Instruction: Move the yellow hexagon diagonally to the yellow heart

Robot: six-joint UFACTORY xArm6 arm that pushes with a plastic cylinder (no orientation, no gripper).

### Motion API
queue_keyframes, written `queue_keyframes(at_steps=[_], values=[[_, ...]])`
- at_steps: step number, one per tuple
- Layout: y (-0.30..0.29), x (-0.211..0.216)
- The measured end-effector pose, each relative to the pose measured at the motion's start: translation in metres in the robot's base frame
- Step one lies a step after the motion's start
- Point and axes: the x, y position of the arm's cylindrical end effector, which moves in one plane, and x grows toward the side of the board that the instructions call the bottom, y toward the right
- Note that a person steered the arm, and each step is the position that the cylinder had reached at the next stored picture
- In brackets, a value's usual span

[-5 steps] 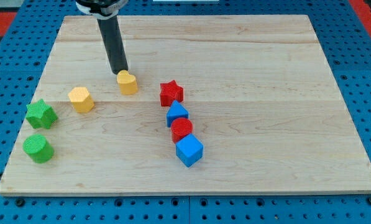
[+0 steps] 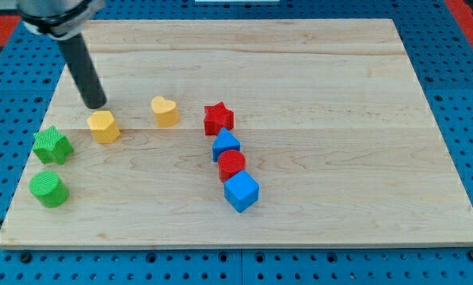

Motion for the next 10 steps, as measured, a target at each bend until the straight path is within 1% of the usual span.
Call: queue_keyframes(at_steps=[1, 2, 3, 4, 5, 6, 7, 8, 9, 10], values=[[0.003, 0.031], [0.036, 0.053], [0.042, 0.061], [0.009, 0.034], [-0.006, 0.026], [0.028, 0.038], [0.029, 0.065], [0.017, 0.102], [0.061, 0.123], [0.089, 0.122]])
